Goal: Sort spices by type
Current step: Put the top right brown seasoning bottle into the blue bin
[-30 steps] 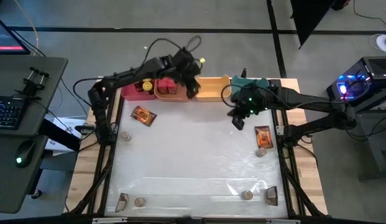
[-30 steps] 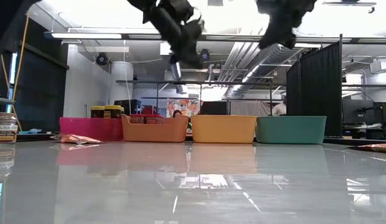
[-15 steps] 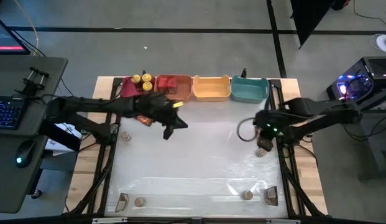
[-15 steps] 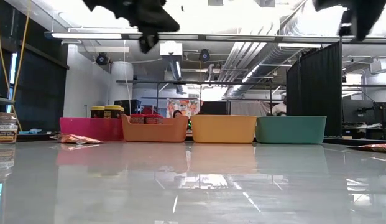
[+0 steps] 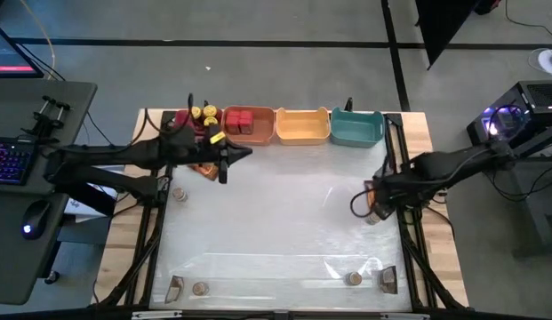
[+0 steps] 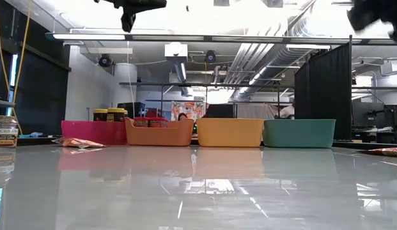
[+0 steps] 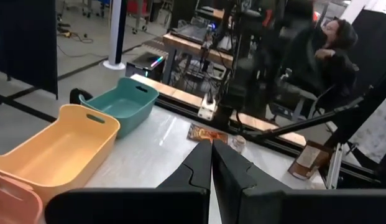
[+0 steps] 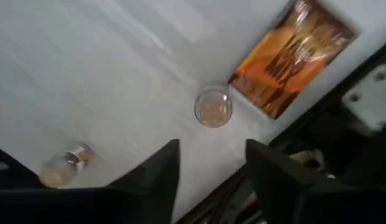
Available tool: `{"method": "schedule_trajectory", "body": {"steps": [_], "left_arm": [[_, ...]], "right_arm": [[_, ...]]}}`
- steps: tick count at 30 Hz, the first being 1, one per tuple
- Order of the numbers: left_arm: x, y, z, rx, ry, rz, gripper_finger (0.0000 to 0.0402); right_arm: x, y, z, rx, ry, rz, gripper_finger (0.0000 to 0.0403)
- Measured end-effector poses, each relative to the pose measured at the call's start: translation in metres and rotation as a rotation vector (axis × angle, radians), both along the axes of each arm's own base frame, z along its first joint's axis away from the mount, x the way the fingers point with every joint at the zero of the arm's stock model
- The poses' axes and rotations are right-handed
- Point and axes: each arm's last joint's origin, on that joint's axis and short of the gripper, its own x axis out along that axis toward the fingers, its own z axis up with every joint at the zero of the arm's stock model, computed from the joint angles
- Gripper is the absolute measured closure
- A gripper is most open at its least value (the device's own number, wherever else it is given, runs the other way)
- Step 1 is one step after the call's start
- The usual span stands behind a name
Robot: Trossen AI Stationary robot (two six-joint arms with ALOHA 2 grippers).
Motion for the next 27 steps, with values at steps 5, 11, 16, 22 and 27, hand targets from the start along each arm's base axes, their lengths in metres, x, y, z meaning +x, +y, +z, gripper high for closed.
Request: {"method": "schedule_trajectory", "body": {"steps": [5,11,16,22,27], "left_arm": [[-0.002,0.0,0.001,0.001,-0.004,0.003,0.0401],[-0.001,0.001,-0.004,-0.004,0.037,0.01,0.0401],[-0.001,0.002,-0.003,-0.01,0.03,0.02,0.0401],[-0.001,0.004,-0.003,-0.035,0.022,0.037,0.0401],[-0.001,0.004,-0.003,-0.034,0.021,0.036,0.0401]], "right_arm": [[0.009,0.004,-0.046,0.066,-0.019,0.082,0.0157],[0.01,-0.002,-0.074,0.055,0.019,-0.113,0.0148],[0.014,-0.003,-0.079,0.008,0.058,-0.203,0.0148],[0.029,0.005,-0.092,0.045,0.114,-0.174,0.0148],[0.035,0.007,-0.103,0.032,0.179,-0.06,0.0148]]}}
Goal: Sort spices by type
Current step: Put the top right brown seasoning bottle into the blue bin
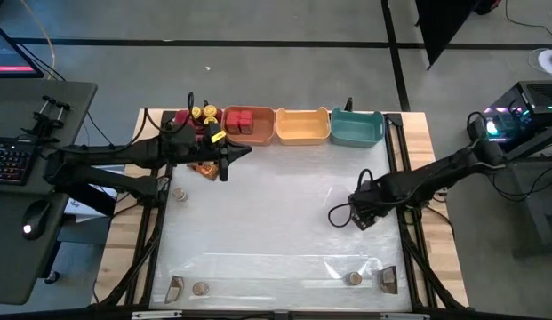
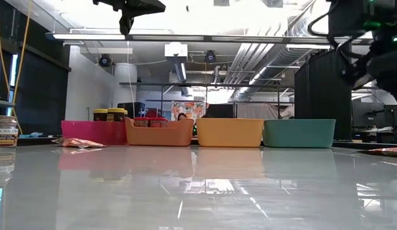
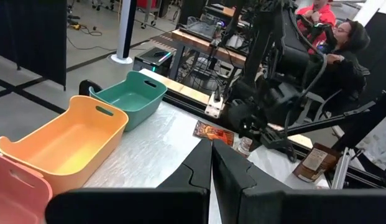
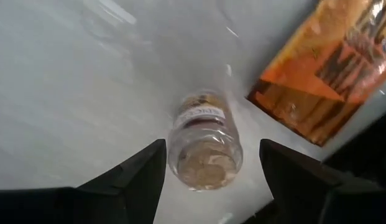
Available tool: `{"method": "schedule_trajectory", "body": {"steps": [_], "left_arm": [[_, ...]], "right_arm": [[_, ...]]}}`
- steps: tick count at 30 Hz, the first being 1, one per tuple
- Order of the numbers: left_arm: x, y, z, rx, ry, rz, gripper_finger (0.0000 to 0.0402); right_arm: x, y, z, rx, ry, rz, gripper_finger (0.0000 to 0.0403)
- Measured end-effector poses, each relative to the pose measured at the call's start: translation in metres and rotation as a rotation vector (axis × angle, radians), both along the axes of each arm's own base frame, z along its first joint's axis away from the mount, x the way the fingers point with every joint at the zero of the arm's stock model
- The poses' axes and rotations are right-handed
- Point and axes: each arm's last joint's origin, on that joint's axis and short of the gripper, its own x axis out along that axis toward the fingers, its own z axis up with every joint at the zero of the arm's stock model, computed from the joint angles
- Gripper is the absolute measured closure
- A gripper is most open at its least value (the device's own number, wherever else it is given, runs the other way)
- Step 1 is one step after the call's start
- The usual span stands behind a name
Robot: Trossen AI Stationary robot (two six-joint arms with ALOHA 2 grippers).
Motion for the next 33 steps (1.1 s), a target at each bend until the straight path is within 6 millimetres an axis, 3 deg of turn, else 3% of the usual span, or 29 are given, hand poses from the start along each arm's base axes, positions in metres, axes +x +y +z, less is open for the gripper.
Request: {"method": "schedule_trajectory", "body": {"steps": [18,23,25,28,33], "left_arm": [[-0.001,0.0,0.0,0.034,0.007,-0.005,0.0401],[-0.006,0.003,0.009,0.061,-0.047,0.009,0.0401],[-0.01,0.006,0.014,0.067,-0.08,0.026,0.0401],[-0.019,0.01,0.023,0.1,-0.111,0.051,0.0401],[-0.033,0.013,0.038,0.179,-0.155,0.078,0.0401]], "right_arm": [[0.017,0.006,-0.024,0.024,0.078,0.018,0.015],[0.019,0.007,-0.024,0.028,0.062,0.018,0.0195],[0.021,0.007,-0.021,0.029,0.053,0.017,0.0221],[0.029,0.009,-0.009,0.026,0.018,0.039,0.0221],[0.055,0.007,0.034,-0.025,-0.127,0.072,0.0221]]}}
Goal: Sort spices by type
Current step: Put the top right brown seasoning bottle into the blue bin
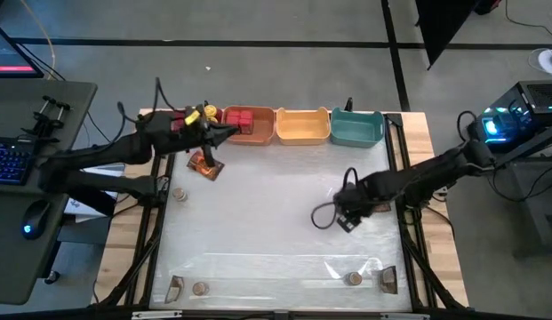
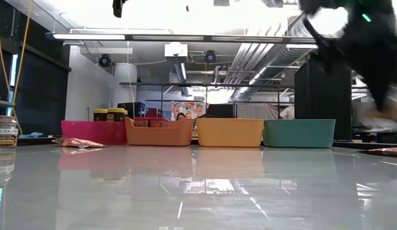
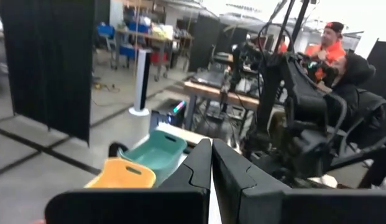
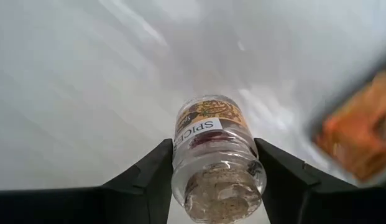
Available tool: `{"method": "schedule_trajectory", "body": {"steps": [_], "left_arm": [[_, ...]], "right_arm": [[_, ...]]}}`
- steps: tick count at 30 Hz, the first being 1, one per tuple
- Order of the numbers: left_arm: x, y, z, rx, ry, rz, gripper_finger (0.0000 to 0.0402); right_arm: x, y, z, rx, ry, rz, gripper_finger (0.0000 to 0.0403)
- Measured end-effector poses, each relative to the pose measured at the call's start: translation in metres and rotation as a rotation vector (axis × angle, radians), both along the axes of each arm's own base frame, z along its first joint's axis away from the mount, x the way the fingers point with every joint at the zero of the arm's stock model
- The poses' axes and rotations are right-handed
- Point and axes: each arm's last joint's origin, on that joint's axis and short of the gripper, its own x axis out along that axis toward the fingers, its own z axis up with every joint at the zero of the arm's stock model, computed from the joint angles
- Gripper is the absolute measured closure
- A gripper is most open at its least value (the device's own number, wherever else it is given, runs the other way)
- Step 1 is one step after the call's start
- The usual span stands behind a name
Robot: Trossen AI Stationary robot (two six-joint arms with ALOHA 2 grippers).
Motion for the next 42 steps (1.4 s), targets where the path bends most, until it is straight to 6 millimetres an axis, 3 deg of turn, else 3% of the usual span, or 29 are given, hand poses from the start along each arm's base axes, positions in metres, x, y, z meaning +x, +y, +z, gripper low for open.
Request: {"method": "schedule_trajectory", "body": {"steps": [4,8,14,22,30,36,42], "left_arm": [[-0.006,0.001,0.005,0.017,-0.02,0.014,0.0401],[-0.006,0.002,0.004,0.016,-0.016,0.018,0.0401],[-0.002,0.003,-0.003,0.004,0.037,0.017,0.0401],[-0.003,0.001,-0.011,-0.045,0.11,-0.028,0.0401],[-0.003,0.004,-0.004,-0.063,0.029,0.073,0.0401],[-0.001,0.008,0.008,-0.072,-0.126,0.163,0.0401],[-0.001,0.012,0.009,-0.037,-0.121,0.198,0.0402]], "right_arm": [[0.023,-0.023,0.045,-0.124,-0.17,-0.07,0.0221],[0.031,-0.068,0.081,-0.259,-0.253,-0.243,0.0221],[0.015,-0.148,0.097,-0.39,-0.233,-0.426,0.0221],[-0.031,-0.238,0.079,-0.417,-0.056,-0.603,0.0221],[-0.047,-0.306,0.026,-0.311,0.072,-0.519,0.0221],[-0.057,-0.327,-0.002,-0.221,0.134,-0.563,0.0221],[-0.065,-0.336,-0.007,-0.227,0.133,-0.68,0.0221]]}}
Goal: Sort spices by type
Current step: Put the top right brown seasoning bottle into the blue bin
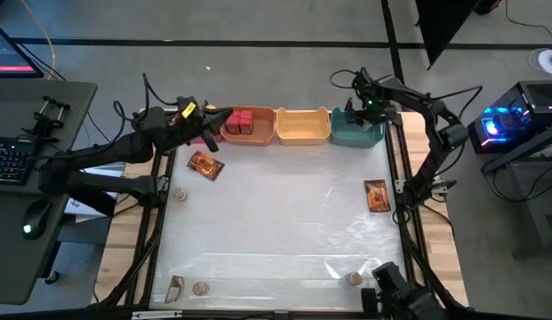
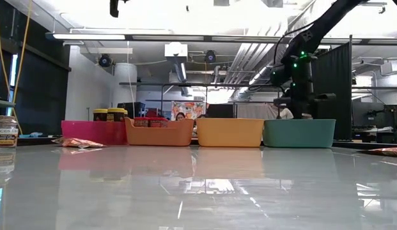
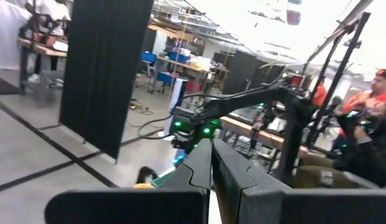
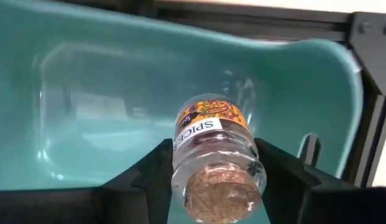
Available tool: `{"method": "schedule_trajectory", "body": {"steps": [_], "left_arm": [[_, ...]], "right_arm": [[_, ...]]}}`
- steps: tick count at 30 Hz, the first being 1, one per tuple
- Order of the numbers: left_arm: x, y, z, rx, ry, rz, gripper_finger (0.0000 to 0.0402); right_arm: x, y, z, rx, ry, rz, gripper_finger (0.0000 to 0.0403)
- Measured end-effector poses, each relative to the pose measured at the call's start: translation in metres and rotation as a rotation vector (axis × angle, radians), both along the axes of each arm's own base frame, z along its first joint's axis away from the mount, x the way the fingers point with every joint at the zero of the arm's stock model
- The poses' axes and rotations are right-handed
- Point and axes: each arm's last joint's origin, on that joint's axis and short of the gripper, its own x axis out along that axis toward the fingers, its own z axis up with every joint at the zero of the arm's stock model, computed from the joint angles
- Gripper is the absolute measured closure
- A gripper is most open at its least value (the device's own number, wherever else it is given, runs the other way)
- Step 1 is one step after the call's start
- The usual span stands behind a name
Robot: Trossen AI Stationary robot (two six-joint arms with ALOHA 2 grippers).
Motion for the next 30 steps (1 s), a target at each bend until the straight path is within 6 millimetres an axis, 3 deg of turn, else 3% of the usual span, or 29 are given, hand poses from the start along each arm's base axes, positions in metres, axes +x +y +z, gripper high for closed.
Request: {"method": "schedule_trajectory", "body": {"steps": [11,19,30], "left_arm": [[-0.004,0.011,-0.001,0.017,0.021,0.012,0.0402],[-0.003,0.012,-0.008,-0.002,0.088,-0.044,0.0402],[-0.003,0.012,-0.01,-0.005,0.115,-0.041,0.0401]], "right_arm": [[-0.006,-0.004,0.0,-0.02,-0.017,-0.168,0.0221],[-0.007,-0.003,0.0,-0.017,-0.02,-0.238,0.0169],[-0.007,-0.003,0.002,-0.01,-0.013,-0.186,0.0204]]}}
